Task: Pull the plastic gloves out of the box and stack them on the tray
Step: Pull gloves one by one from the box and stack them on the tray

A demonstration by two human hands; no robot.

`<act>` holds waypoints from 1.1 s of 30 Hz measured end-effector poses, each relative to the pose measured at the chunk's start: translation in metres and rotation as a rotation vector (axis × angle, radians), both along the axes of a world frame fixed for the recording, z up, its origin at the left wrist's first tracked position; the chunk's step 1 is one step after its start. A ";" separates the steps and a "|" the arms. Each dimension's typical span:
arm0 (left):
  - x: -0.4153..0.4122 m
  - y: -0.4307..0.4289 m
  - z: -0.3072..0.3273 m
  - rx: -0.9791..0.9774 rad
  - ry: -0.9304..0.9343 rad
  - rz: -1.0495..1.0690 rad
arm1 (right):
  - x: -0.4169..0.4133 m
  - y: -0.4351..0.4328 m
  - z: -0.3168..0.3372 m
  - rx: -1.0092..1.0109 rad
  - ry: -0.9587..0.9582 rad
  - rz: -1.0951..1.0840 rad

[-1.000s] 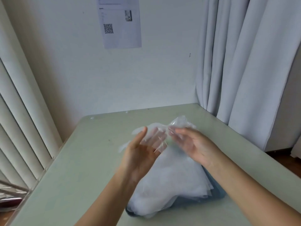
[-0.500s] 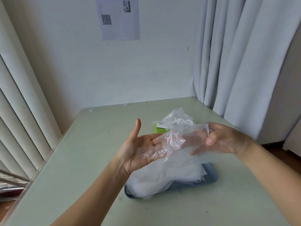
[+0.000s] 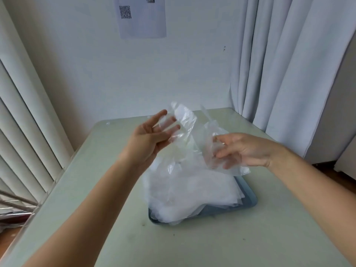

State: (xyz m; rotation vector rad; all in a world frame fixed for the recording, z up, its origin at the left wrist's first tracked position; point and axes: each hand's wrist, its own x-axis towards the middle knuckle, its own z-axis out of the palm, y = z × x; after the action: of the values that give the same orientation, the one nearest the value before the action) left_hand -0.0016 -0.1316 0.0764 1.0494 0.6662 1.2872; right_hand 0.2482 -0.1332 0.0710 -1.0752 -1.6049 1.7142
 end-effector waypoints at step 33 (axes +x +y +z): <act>0.008 -0.001 -0.060 -0.060 0.363 -0.215 | 0.018 0.006 -0.051 -0.127 0.118 0.156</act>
State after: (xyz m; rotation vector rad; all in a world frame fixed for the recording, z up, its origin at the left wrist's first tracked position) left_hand 0.0062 -0.1330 0.0159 1.2825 0.8338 0.8935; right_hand 0.2666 -0.1275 0.0204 -0.9082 -1.5585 1.9673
